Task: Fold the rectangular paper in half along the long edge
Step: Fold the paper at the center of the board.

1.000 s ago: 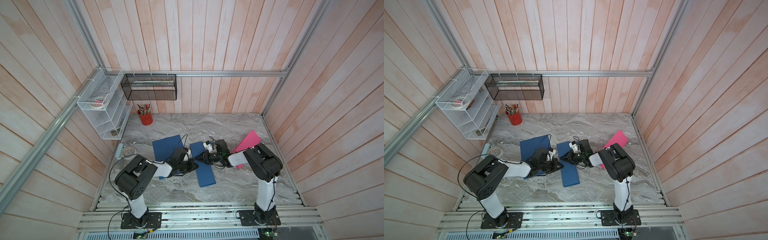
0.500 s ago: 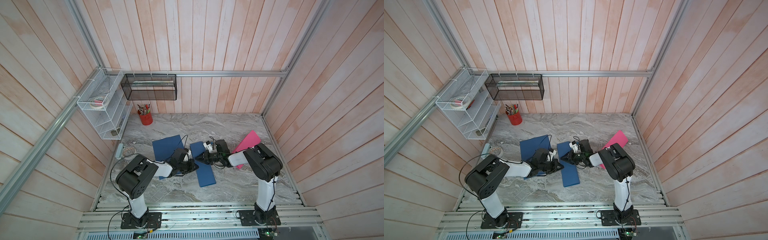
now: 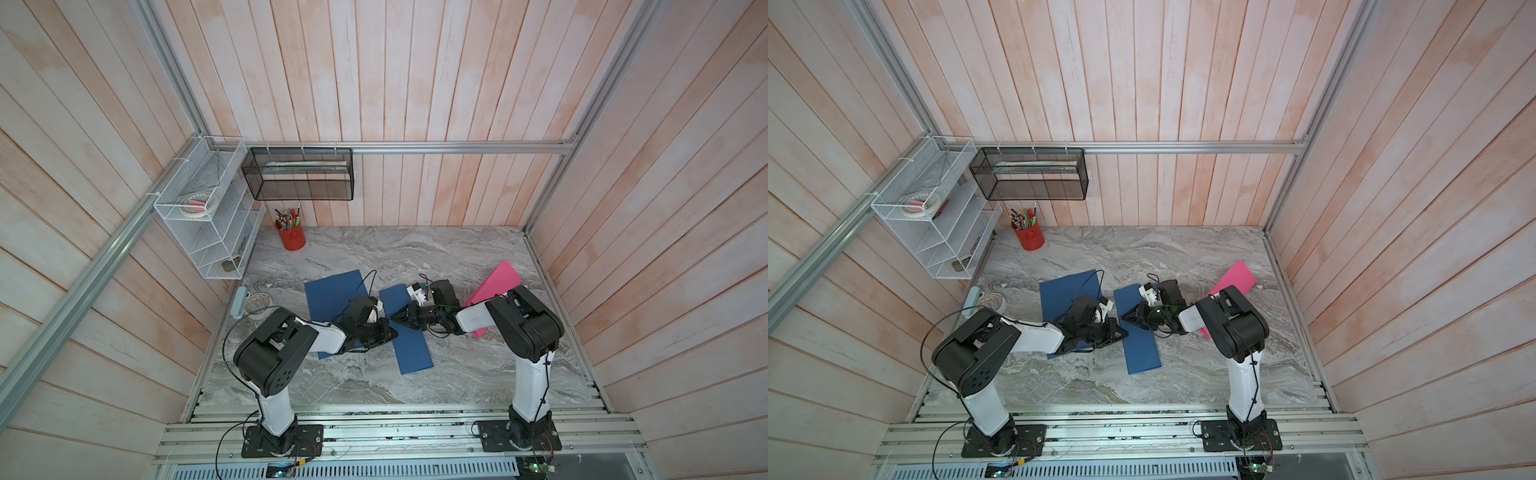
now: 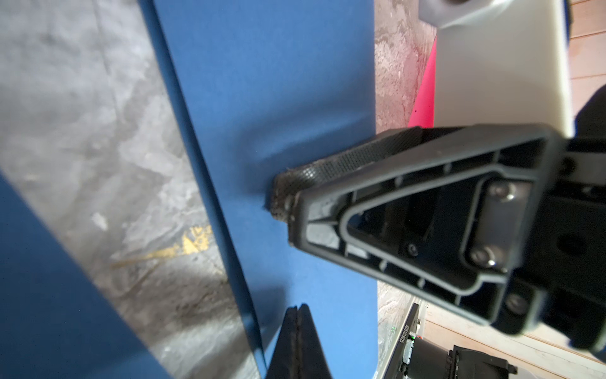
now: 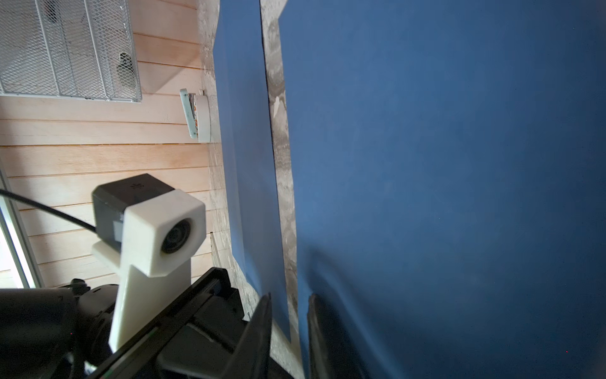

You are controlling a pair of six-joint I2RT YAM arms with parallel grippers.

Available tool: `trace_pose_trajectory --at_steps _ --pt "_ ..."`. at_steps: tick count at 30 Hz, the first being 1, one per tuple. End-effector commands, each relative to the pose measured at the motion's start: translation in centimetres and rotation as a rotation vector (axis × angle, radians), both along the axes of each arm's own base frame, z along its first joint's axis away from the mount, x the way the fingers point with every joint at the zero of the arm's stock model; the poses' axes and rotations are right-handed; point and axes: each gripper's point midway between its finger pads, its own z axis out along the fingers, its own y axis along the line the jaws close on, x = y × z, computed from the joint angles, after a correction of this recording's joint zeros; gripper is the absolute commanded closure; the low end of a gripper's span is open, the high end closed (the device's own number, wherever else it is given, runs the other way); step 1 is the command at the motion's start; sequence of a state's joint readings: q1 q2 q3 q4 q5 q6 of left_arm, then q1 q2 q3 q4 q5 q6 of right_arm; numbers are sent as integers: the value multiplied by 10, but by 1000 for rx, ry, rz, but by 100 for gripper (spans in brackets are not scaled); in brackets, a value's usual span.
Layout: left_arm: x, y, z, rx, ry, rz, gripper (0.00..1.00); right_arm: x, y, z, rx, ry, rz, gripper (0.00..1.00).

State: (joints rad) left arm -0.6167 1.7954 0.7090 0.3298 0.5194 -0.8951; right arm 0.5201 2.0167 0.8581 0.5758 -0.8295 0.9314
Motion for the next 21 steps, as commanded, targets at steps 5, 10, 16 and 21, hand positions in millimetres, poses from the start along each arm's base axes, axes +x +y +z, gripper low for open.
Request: trace_pose_trajectory --at_steps 5,10,16,21 --pt "4 -8 4 -17 -13 -14 100 1 0 -5 4 6 9 77" --pt "3 -8 4 -17 -11 -15 100 2 1 -6 9 9 4 78" --pt "4 -8 5 -18 -16 -15 100 2 2 -4 18 9 2 77" --pt "4 -8 5 -19 -16 -15 100 3 2 -3 20 6 -1 78"
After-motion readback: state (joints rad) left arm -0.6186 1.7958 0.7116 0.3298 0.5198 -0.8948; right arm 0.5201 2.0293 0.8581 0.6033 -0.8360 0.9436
